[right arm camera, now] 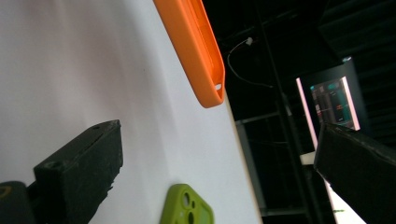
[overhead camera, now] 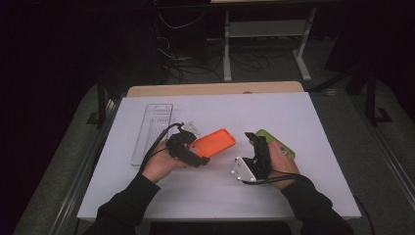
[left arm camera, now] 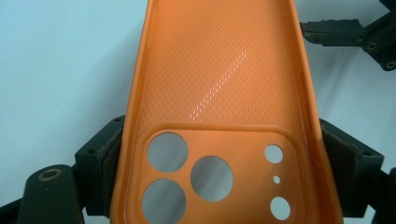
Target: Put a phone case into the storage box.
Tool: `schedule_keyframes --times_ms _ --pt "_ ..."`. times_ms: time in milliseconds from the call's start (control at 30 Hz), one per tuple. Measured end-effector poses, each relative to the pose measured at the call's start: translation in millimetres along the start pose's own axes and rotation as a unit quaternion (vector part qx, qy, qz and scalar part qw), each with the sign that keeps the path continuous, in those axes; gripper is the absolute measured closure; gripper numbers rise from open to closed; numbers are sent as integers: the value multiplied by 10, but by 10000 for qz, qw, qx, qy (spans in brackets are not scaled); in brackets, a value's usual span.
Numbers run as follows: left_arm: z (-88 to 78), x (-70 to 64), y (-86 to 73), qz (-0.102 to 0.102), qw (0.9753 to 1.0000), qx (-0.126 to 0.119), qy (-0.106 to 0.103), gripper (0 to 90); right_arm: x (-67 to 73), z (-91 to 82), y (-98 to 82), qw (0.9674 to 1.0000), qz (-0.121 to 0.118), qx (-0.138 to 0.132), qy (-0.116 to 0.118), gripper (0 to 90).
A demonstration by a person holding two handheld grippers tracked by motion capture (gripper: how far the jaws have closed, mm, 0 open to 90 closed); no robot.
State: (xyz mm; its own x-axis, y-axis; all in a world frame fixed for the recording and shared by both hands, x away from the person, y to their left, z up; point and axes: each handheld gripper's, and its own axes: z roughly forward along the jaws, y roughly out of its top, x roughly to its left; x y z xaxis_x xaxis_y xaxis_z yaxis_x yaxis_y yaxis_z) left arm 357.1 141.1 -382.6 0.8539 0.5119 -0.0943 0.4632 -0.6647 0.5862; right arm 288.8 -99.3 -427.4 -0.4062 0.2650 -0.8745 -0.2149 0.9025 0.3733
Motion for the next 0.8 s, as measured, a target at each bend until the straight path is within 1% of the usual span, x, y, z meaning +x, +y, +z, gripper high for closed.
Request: schedule_keyframes --times_ms 33,67,100,133,167,200,233,267,300,333,367,400,433,467,533,567,600,633,667,700,733,767,800 --pt "0 0 3 26 10000 -11 -2 164 13 -5 15 10000 -18 15 -32 5" --pt "-1 -4 7 29 10000 -15 7 164 14 0 16 9998 -168 -1 -90 5" --pt "1 -16 11 -49 10000 -46 -18 164 25 0 27 9997 -205 -19 -148 5" --pt "8 -27 13 -98 9999 -112 -20 164 32 -2 36 9996 -231 -29 -147 5" --pt "9 -26 16 -74 9999 -121 -29 164 59 -4 41 9996 -251 3 -128 5" --pt "16 -36 17 -99 9998 -162 -18 164 66 -2 46 9995 -272 12 -145 5" --pt "0 -23 22 46 10000 -28 -34 164 62 0 52 9989 -439 1 -133 5" --pt "21 -52 25 -97 9998 -181 -38 164 69 1 64 9985 -530 -10 -169 5" --pt "11 -50 30 -23 9999 -97 -56 164 65 8 72 9978 -627 -62 -217 6" --pt "15 -49 36 31 9999 -118 -50 164 70 7 83 9970 -701 -67 -318 12" --pt "13 -52 40 60 9999 -114 -45 164 77 5 93 9968 -712 -57 -358 18" --pt "-1 -44 47 181 9998 -12 -54 164 78 5 101 9967 -734 -51 -350 19" --pt "0 -51 50 168 9998 -29 -64 164 85 8 116 9963 -760 -81 -395 28" --pt "20 -78 50 -17 9998 -187 -102 164 95 11 126 9963 -784 -77 -347 33" --pt "11 -78 54 17 9998 -169 -102 164 101 19 145 9947 -900 -174 -470 52" --pt "7 -70 58 80 9998 -166 -91 164 103 14 162 9943 -936 -192 -481 67" --pt "-7 -56 61 180 9998 -76 -104 164 105 14 173 9941 -952 -200 -487 85" --pt "-6 -60 62 157 9998 -95 -125 164 112 18 186 9935 -1001 -234 -499 121" --pt "-9 -58 64 174 9997 -84 -124 164 130 24 212 9927 -1062 -248 -512 137" --pt "-11 -58 65 177 9997 -93 -131 164 130 24 212 9927 -1062 -248 -512 137" --pt "-12 -62 67 160 9997 -108 -141 164 141 30 225 9922 -1106 -259 -509 145" --pt "-16 -61 69 179 9997 -96 -144 164 141 35 242 9912 -1187 -249 -533 160" --pt "-19 -58 70 199 9996 -98 -149 164 148 41 253 9908 -1220 -247 -533 171"
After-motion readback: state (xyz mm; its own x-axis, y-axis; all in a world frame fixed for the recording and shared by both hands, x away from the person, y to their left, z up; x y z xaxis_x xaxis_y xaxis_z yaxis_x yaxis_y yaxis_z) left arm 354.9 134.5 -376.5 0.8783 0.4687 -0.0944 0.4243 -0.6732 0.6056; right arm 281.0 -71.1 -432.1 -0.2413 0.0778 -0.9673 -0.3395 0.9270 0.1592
